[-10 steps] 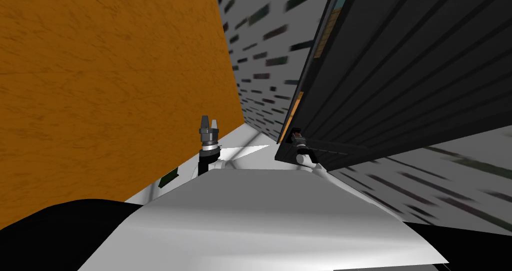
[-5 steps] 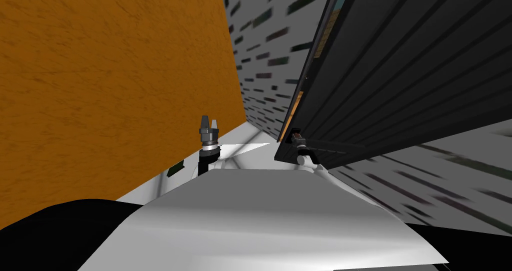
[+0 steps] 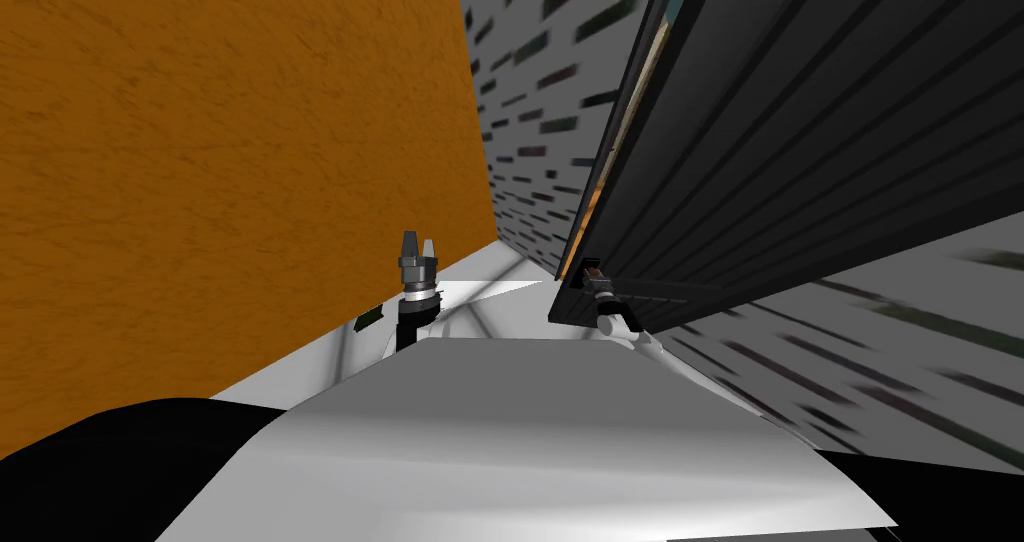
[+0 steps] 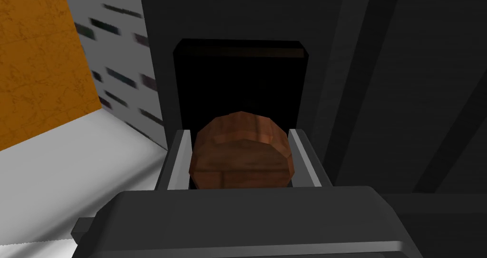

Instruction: Pull the door open

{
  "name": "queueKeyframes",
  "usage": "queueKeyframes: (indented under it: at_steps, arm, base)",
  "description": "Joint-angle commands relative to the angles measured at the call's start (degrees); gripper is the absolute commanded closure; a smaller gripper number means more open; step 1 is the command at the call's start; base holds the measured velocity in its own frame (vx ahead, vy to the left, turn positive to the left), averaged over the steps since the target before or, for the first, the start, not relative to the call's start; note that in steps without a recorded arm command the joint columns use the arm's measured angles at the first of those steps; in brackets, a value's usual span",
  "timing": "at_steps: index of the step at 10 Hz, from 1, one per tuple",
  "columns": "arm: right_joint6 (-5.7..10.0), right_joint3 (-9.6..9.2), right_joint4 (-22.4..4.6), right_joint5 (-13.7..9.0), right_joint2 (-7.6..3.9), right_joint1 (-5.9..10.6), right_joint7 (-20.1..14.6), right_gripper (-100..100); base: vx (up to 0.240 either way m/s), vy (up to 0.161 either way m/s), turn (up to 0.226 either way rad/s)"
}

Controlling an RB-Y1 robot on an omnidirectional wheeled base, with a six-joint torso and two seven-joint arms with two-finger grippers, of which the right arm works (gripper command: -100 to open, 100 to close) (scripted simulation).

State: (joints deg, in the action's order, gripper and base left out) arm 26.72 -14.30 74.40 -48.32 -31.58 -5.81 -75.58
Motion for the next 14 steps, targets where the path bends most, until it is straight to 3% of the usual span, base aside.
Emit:
queueKeyframes:
  at_steps: [1, 3, 13, 14]
  arm:
    - [0.52, -0.95, 0.7, 0.1, -0.71, -0.30, -0.8, 100]
    - [0.23, -0.89, 0.9, 0.1, -0.85, -0.59, -0.7, 100]
    - [4.33, -6.12, 3.2, 1.1, -6.73, -3.14, -6.3, 100]
    - [4.01, -5.92, 2.7, 1.1, -6.40, -2.95, -6.0, 100]
  base:
    - [-0.180, -0.053, 0.093]
    - [-0.137, -0.055, 0.048]
    - [-0.192, -0.073, 0.120]
    - [-0.079, -0.030, 0.029]
